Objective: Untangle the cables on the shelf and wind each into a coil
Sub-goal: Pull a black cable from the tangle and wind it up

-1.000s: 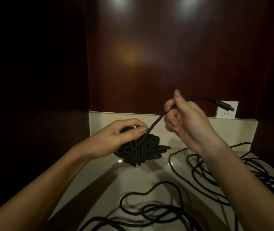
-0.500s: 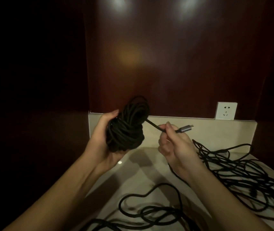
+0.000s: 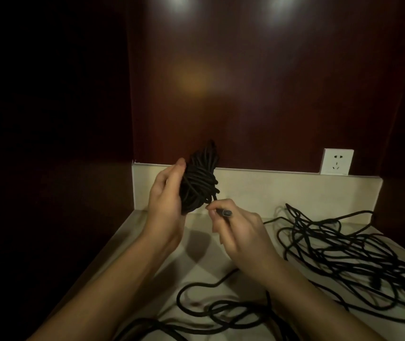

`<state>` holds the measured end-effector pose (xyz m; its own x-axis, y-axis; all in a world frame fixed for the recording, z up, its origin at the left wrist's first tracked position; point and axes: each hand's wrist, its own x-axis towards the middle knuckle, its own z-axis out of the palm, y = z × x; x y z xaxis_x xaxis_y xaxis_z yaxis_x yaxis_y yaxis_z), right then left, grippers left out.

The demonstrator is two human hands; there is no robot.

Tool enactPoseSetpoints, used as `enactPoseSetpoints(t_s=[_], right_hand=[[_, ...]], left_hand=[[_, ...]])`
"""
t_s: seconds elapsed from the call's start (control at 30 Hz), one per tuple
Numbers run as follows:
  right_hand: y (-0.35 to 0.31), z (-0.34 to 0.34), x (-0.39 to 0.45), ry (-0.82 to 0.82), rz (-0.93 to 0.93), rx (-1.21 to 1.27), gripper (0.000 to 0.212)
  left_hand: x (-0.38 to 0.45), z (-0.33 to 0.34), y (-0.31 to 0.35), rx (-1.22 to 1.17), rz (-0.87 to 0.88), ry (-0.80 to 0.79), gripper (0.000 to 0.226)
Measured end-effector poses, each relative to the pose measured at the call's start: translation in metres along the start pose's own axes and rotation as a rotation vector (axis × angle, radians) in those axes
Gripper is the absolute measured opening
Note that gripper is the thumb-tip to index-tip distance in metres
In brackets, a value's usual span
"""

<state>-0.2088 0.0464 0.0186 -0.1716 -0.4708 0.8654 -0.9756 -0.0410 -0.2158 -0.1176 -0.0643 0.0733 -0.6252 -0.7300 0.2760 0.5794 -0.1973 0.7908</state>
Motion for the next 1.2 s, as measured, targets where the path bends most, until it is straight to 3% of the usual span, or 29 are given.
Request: enactPoseSetpoints(t_s=[0.1, 0.2, 0.4, 0.63, 0.9, 1.03, 1.2], right_hand=[[-0.007, -0.01, 0.004, 0.06, 0.025, 0.14, 0.011], [-0.012, -0.017, 0.009, 0.112, 0.044, 0.244, 0.013], [-0.024, -0.016, 0.007, 0.171, 0.157, 0.353, 0.007], [-0.01, -0.02, 0.004, 0.07, 0.041, 0.166, 0.011], [-0.02, -0.032, 0.01, -0.034, 0.245, 0.512, 0.036], [-0.019, -0.044, 0.017, -0.156, 0.155, 0.409, 0.038], [-0.028, -0.059, 0.03, -0.24, 0.004, 0.183, 0.032]], left_hand=[[-0.006, 0.0, 0.002, 0.126, 0.186, -0.052, 0.037], [-0.012, 0.001, 0.003, 0.155, 0.237, -0.107, 0.041], [-0.023, 0.01, -0.001, -0.021, 0.07, -0.047, 0.046], [-0.027, 0.013, 0.023, -0.211, -0.278, -0.086, 0.048], [-0.025, 0.005, 0.024, -0.299, -0.395, -0.04, 0.057], [-0.028, 0.001, 0.026, -0.267, -0.403, -0.101, 0.057], [-0.032, 0.003, 0.032, -0.083, -0.274, -0.128, 0.05]])
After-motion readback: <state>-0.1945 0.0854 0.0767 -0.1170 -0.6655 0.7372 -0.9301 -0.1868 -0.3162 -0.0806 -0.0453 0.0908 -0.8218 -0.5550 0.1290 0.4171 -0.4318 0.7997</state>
